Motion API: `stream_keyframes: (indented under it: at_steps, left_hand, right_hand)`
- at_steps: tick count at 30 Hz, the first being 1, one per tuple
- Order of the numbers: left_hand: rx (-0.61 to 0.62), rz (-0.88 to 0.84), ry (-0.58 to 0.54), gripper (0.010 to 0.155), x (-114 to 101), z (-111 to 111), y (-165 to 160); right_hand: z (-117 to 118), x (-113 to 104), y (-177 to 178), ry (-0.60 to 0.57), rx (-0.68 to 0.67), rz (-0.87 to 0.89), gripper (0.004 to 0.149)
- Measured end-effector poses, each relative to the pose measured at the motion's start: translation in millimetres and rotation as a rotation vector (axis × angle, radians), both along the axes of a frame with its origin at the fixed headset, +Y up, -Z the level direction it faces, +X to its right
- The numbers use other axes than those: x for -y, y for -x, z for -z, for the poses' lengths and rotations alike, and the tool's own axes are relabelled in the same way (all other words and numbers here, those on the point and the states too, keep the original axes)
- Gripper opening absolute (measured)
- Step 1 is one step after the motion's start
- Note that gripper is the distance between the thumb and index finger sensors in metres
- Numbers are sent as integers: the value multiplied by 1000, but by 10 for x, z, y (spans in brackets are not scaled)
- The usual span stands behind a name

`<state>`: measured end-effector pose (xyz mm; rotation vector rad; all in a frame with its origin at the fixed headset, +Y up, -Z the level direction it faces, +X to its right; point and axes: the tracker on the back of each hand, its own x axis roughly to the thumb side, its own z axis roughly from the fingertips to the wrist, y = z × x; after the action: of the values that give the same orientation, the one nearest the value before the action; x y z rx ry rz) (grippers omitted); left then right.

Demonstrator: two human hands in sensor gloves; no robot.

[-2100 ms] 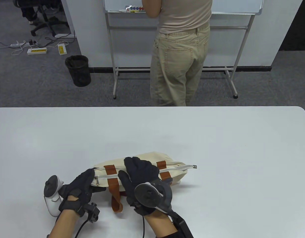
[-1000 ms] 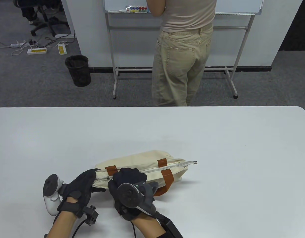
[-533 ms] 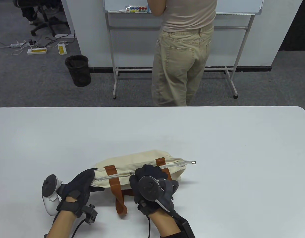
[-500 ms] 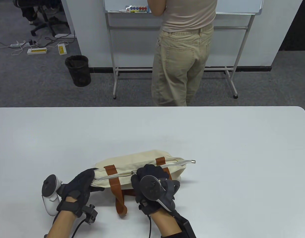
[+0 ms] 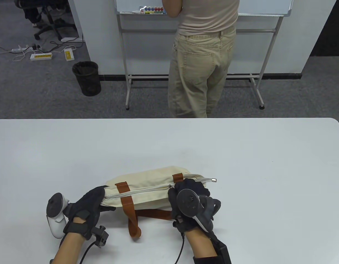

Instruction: Unzip the canvas bag

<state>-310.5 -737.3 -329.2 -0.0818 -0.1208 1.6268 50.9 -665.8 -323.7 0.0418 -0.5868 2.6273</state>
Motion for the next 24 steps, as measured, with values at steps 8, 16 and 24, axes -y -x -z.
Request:
stream_keyframes:
  at_steps: [8,16,24]
  left_hand:
    - [-11,4,-10,47,1,-3,19]
    - [-22,11,-16,47,-6,-12,35]
    - [-38,7,-10,47,13,-5,96]
  right_hand:
    - [14,2,-350,-9,109,2,40]
    - [21,6,-748,3,206,109,40]
    - [0,73,-1044,22,294,229,40]
